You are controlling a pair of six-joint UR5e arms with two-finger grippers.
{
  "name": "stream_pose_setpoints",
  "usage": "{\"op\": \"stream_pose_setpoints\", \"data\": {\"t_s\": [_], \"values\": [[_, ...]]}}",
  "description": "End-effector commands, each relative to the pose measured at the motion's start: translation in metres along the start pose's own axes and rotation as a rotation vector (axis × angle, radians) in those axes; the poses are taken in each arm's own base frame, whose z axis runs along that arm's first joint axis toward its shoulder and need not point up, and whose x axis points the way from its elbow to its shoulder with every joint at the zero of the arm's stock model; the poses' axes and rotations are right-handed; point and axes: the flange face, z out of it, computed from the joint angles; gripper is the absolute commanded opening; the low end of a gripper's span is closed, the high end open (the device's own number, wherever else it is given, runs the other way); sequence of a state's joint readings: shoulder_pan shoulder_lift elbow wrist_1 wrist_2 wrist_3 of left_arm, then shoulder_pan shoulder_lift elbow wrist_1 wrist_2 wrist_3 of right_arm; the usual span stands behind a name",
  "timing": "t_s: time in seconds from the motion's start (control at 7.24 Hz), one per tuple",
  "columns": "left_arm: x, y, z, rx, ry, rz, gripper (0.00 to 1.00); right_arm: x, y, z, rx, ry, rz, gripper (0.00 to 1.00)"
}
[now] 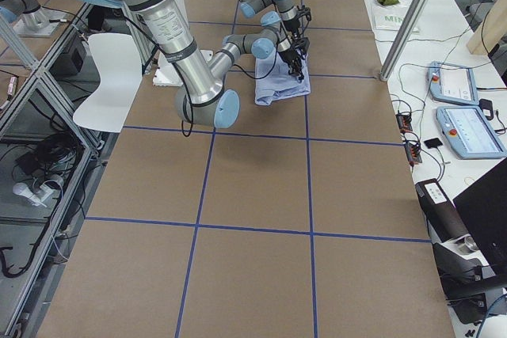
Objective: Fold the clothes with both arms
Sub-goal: 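Lay the folded edge down on the shirt and open both grippers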
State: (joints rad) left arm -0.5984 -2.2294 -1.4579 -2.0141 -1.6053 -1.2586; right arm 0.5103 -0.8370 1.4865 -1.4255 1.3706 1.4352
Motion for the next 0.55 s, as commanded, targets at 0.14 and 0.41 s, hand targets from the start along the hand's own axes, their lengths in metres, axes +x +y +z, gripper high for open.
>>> {"op": "stream_pose_setpoints", "data": {"t_s": [0.14,0.41], "values": [[-0.009,-0.014,-0.049,0.022,0.102,0.095,1.0,0.014,-0.042,-0.021,-0.193,-0.067,-0.003,1.0],[-0.063,-0.026,-0.13,-0.039,0.088,0.276,1.0,0.082,-0.083,-0.051,-0.23,-0.076,-0.117,1.0]]}}
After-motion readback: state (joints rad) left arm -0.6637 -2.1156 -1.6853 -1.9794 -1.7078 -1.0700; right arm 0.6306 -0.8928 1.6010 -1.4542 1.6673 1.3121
